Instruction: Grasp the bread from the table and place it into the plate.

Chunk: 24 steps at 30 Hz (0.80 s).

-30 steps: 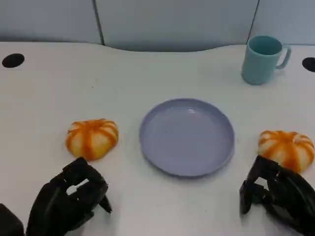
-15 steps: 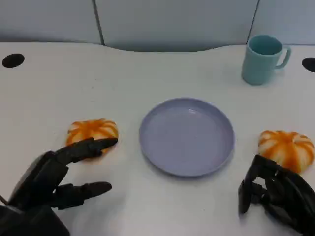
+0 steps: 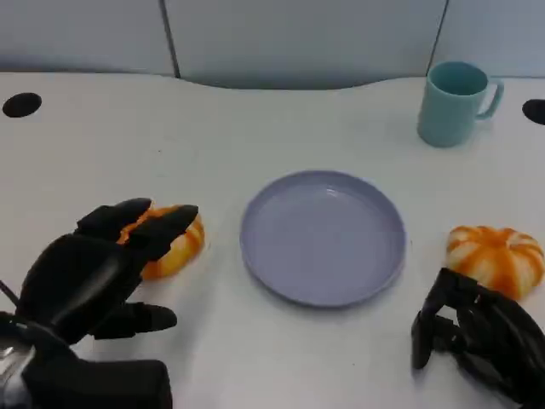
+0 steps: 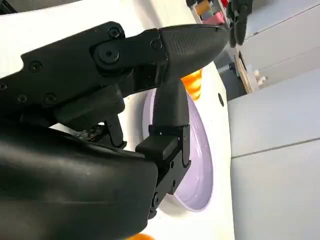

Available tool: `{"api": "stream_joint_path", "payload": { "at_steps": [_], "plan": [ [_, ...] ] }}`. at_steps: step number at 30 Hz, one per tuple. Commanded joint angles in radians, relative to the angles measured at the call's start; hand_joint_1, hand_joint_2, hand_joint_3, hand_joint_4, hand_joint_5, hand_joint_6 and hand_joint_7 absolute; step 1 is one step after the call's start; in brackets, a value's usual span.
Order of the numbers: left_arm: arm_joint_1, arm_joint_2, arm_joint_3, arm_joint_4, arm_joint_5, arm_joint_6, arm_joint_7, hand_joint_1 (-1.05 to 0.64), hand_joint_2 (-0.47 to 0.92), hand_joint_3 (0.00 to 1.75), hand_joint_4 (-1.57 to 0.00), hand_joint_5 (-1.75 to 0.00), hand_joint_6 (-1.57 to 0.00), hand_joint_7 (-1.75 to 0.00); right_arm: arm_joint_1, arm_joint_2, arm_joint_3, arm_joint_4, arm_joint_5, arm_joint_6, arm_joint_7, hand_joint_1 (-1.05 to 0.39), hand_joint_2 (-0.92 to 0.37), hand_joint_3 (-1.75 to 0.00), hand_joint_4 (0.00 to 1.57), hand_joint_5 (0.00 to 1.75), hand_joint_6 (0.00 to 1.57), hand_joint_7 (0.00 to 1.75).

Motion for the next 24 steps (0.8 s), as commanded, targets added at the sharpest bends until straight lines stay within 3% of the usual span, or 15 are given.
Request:
{"api": "stream_joint_path", "payload": {
  "at_steps": [1, 10, 24],
  "plan": [
    [-0.088, 0.042, -0.06, 0.07, 0.027, 0.073, -0.036, -0.71, 0.9, 0.0, 0.0, -0.03, -0.09, 0.0, 0.011, 0.0, 0.003, 0.011, -0.013, 0.002, -0.013, -0.5, -0.92, -0.26, 0.66, 1.75, 0.57, 1.52],
    [-0.247, 0.055, -0.186, 0.296, 0.048, 0.115, -0.001, -0.71, 0.9, 0.0, -0.07, -0.05, -0.15, -0.02, 0.018, -0.005, -0.001, 0.003, -0.002, 0.012, 0.003, -0.51, -0.92, -0.27, 0.64, 1.75, 0.55, 1.53],
    [-0.564, -0.027, -0.379, 0.735, 0.029, 0.216, -0.072, -0.68, 0.84, 0.0, -0.02, -0.01, -0.14, 0.0, 0.031, 0.001, -0.001, -0.01, -0.007, 0.005, -0.011, -0.5, -0.92, -0.26, 0.66, 1.75, 0.58, 1.51]
  ]
}}
